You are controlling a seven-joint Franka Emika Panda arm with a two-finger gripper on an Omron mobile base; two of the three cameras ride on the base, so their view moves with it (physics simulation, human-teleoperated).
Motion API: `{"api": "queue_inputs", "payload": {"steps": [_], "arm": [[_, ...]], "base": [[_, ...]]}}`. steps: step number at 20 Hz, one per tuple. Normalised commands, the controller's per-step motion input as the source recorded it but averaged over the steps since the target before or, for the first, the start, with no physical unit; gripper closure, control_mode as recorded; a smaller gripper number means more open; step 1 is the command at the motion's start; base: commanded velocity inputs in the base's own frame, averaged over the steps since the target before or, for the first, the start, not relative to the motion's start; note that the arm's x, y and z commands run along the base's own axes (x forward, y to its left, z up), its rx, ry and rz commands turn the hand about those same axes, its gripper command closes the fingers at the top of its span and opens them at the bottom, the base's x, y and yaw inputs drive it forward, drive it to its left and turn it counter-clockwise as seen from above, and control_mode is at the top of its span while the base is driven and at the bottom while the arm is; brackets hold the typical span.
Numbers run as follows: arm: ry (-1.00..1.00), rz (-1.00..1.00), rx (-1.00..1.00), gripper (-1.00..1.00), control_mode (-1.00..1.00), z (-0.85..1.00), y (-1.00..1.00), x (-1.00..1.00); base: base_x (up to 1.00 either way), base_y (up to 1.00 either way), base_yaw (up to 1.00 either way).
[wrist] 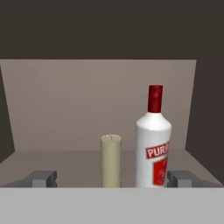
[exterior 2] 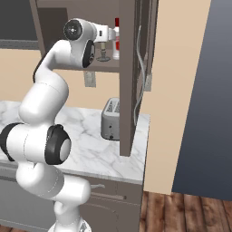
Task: Get the candle and the liquor from the cabinet and move them to the dining counter.
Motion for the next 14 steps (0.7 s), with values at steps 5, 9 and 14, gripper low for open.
{"api": "queue_inputs", "payload": {"steps": [5,9,14], "arm": [[0.0,0.0,0.0,-1.0,-1.0,-0.02,-0.21,0.1],[0.0,0.0,0.0,-1.0,-1.0,-0.09,-0.05,0.14],[0.0,0.0,0.0,-1.0,-1.0,-0.14,0.0,0.15]], "base": [[0.0,0.0,0.0],[0.0,0.0,0.0],[0.0,0.0,0.0]]}}
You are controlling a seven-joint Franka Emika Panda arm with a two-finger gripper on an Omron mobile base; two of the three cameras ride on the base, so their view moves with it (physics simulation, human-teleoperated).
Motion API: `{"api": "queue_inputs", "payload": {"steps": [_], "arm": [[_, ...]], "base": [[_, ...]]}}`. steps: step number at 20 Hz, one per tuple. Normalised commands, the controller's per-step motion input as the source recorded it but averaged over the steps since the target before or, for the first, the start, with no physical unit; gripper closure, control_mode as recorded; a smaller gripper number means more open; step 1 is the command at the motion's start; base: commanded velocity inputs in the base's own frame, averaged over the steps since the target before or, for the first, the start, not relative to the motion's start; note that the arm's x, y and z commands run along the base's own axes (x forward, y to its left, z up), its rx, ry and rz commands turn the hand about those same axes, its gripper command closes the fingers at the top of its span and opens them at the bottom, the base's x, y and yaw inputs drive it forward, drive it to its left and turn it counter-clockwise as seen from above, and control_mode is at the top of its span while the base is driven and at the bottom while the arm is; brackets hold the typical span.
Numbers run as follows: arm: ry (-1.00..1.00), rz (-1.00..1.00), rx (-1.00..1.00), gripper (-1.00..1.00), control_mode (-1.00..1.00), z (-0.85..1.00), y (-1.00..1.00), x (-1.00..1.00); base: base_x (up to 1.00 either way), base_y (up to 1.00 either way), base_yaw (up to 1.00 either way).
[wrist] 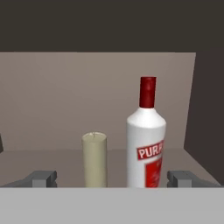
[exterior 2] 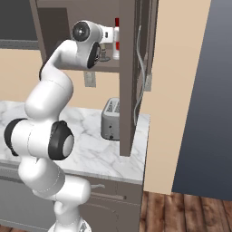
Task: Get the candle and the liquor from the cabinet and move them to the dining counter.
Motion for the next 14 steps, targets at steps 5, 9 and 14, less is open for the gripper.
{"api": "queue_inputs", "payload": {"steps": [5,9,14], "arm": [[0.0,0.0,0.0,-1.0,-1.0,-0.09,0.0,0.11],[0.0,0.0,0.0,-1.0,-1.0,-0.04,0.03,0.16],[0.0,0.0,0.0,-1.0,-1.0,-0.04,0.07,0.21]], "base": [[0.0,0.0,0.0],[0.0,0.0,0.0],[0.0,0.0,0.0]]}}
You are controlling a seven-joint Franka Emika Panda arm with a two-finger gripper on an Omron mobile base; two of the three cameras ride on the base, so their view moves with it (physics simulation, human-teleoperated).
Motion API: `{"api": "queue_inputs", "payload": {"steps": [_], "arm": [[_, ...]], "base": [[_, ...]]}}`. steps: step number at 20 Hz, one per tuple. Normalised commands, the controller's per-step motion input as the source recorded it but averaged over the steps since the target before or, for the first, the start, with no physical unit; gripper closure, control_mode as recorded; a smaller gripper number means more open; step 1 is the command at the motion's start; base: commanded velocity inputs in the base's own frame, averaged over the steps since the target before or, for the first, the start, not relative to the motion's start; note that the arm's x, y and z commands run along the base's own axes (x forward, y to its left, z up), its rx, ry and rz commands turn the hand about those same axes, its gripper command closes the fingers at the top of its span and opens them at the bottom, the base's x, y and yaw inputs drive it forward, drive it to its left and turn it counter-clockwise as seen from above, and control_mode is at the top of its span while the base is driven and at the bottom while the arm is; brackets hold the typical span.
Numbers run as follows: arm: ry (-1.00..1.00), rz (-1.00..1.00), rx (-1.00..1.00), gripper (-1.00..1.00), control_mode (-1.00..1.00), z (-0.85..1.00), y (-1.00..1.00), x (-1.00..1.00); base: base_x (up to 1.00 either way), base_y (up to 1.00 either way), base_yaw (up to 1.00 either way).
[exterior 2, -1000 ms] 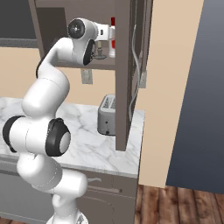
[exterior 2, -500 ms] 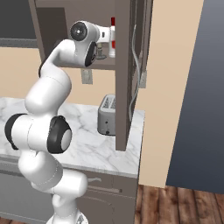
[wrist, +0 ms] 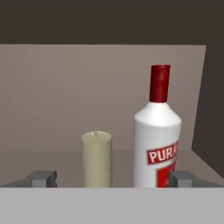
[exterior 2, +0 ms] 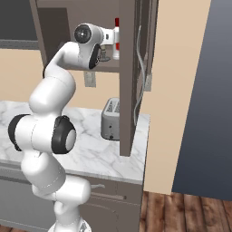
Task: Get the candle and the liquor from the cabinet and move them to the dining counter.
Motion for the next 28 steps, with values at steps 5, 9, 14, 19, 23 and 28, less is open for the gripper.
{"api": "queue_inputs", "payload": {"steps": [5,9,14,19,23,28], "arm": [[0.01,0.0,0.0,-1.0,-1.0,0.0,0.06,0.19],[0.01,0.0,0.0,-1.0,-1.0,0.0,0.0,0.11],[0.0,0.0,0.0,-1.0,-1.0,0.0,0.0,0.05],[0.0,0.0,0.0,-1.0,-1.0,0.0,0.0,0.05],[0.0,0.0,0.0,-1.0,-1.0,0.0,0.0,0.11],[0.01,0.0,0.0,-1.0,-1.0,0.0,0.0,0.07]], "base": [[0.0,0.0,0.0],[0.0,0.0,0.0],[0.0,0.0,0.0],[0.0,0.0,0.0],[0.0,0.0,0.0],[0.0,0.0,0.0]]}}
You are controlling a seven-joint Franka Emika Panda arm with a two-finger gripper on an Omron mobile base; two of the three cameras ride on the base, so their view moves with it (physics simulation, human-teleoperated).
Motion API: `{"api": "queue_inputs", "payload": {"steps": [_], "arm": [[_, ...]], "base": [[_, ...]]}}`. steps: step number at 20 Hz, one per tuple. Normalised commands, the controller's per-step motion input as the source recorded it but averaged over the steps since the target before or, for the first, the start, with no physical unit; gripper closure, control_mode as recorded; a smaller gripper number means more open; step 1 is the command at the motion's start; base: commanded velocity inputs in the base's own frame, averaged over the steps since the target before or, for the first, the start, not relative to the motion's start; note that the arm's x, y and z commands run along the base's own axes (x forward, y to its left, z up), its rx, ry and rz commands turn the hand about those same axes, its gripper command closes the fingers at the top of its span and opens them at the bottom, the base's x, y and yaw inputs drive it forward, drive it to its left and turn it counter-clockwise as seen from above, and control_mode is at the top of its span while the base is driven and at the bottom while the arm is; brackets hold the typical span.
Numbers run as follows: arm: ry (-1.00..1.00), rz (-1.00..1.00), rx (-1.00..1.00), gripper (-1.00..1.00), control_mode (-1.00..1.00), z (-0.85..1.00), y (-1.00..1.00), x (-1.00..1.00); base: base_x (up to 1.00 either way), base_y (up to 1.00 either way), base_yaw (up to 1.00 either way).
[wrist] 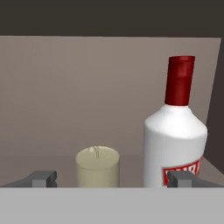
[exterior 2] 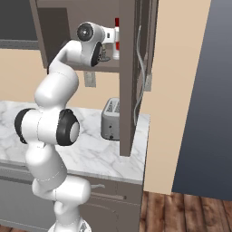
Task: Get the candle and the liquor from the cabinet and move them to the dining counter.
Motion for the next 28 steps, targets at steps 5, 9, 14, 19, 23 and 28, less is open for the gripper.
{"api": "queue_inputs", "payload": {"steps": [5,9,14,19,23,28], "arm": [[0.0,0.0,0.0,-1.0,-1.0,0.0,0.02,0.0],[0.0,0.0,0.0,-1.0,-1.0,0.0,0.0,0.0],[0.0,0.0,0.0,-1.0,-1.0,0.0,0.0,0.0],[0.0,0.0,0.0,-1.0,-1.0,0.0,0.0,0.0],[0.0,0.0,0.0,1.0,-1.0,0.0,0.0,0.0],[0.0,0.0,0.0,1.0,-1.0,0.0,0.0,0.0]], "base": [[0.0,0.0,0.0],[0.0,0.0,0.0],[0.0,0.0,0.0],[0.0,0.0,0.0],[0.0,0.0,0.0],[0.0,0.0,0.0]]}}
